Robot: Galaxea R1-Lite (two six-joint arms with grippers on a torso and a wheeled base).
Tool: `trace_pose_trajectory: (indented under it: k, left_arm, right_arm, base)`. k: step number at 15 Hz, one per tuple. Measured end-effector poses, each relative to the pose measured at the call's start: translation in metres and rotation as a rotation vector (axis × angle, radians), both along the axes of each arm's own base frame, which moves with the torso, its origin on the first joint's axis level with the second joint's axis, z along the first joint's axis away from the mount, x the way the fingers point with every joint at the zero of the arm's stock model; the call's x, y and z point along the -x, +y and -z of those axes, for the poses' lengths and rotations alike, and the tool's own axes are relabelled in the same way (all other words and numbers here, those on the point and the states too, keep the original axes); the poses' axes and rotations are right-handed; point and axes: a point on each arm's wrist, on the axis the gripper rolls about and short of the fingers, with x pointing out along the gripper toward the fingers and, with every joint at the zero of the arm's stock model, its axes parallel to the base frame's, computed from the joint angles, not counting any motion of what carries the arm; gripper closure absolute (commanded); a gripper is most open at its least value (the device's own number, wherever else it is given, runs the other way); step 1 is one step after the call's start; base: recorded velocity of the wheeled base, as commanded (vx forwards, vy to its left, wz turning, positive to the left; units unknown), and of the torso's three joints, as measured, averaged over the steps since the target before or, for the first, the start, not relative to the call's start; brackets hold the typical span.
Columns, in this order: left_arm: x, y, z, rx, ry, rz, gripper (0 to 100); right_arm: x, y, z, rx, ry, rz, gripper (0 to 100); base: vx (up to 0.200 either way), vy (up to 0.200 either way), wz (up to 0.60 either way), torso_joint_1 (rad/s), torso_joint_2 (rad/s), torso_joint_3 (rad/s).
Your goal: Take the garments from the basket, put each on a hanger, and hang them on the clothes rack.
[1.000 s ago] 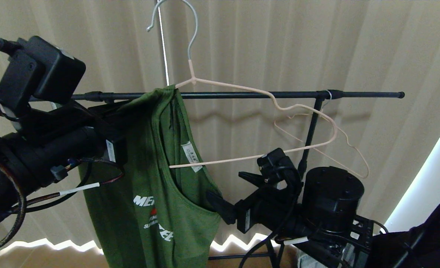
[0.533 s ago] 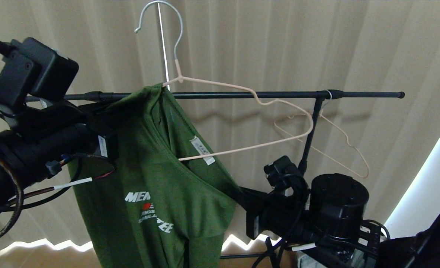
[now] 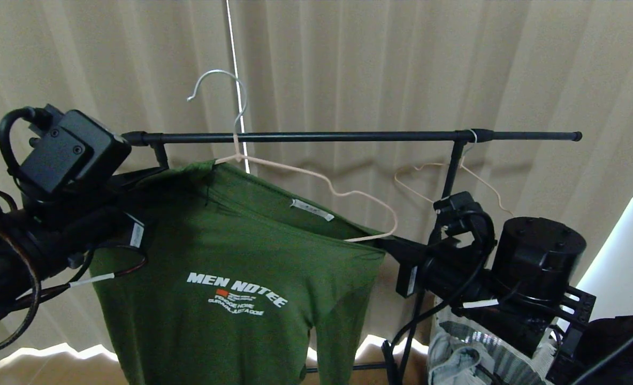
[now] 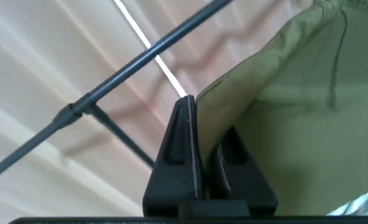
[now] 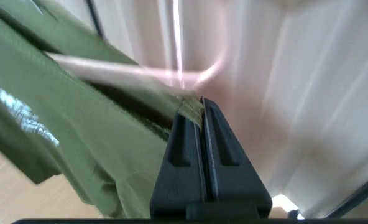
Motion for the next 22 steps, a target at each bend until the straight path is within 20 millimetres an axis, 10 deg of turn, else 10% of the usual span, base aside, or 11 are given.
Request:
trace_pose_trajectory:
  k: [16,17,22]
  left_arm:
    - [0.003,0.023,0.029,-0.244,0.05,-0.083,100]
    - [0.003,0.023,0.029,-0.244,0.05,-0.084,100]
    - [-0.001,0.023,0.021,-0.137,0.043,-0.196,100]
  right_arm:
    - [-0.002,0.03,-0.037,0.066,-0.032,-0.125,100]
    - [0.001,0.035,-0.038,0.081,-0.029,-0.145,0]
    - [0.012,0.04,-0.031,0.136,-0.038,-0.187,0]
  base:
    - [0.0,0.0,0.0,0.0,0.0,0.0]
    - [0.0,0.0,0.0,0.0,0.0,0.0]
    - [0.0,0.0,0.0,0.0,0.0,0.0]
